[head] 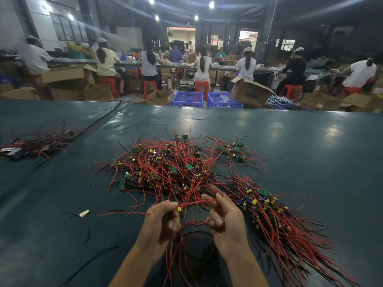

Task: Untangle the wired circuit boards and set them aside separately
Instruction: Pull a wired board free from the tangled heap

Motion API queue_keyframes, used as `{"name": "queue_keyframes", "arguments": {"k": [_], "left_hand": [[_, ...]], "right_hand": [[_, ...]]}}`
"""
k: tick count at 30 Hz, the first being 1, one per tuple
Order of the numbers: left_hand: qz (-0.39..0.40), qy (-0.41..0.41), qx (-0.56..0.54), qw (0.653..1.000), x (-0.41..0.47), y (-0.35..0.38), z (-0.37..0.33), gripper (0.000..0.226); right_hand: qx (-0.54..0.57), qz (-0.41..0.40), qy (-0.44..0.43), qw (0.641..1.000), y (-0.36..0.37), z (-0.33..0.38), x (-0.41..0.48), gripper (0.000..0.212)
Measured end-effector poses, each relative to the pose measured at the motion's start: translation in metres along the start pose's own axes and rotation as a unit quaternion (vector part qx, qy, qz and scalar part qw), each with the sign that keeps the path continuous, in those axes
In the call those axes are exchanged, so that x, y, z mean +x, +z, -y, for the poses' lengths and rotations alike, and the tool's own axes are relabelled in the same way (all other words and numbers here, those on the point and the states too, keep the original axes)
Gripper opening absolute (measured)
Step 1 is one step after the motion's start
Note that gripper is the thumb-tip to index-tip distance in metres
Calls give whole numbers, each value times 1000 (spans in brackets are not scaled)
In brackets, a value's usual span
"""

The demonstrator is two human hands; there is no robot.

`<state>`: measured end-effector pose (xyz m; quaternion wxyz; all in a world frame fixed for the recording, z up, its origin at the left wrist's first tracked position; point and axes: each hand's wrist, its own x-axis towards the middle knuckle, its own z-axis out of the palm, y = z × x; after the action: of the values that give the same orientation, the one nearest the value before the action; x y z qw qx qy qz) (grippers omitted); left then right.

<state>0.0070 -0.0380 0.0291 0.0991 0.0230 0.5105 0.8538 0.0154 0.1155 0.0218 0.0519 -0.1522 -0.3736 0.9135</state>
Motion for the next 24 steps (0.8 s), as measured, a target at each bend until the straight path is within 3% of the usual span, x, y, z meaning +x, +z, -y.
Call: {"name": "queue_keyframes", "arguments": {"k": [5,8,12,16,21,24], "left_hand": [[-75,-54,-13,996,6,-1,-1,24],[-80,-66,-37,994,7,-4,0,23],[-72,-32,-29,996,7,-5,2,22],[-116,26,13,993,6,-1,4,30],[-148,21,-32,988,8,-5,-1,40],[-108,-27,-45,993,11,-8,-2,45]], "right_hand": [[12,-4,-28,1000,-1,2,-1,22],[-7,-34,-45,998,-2,1,-1,20],[-28,-72,-60,995,-2,0,-1,18],[-23,-66,-59,996,-4,2,-2,20],[0,-4,-60,998,-5,6,-5,60],[-47,-5,-59,997,-3,1,-4,63]]}}
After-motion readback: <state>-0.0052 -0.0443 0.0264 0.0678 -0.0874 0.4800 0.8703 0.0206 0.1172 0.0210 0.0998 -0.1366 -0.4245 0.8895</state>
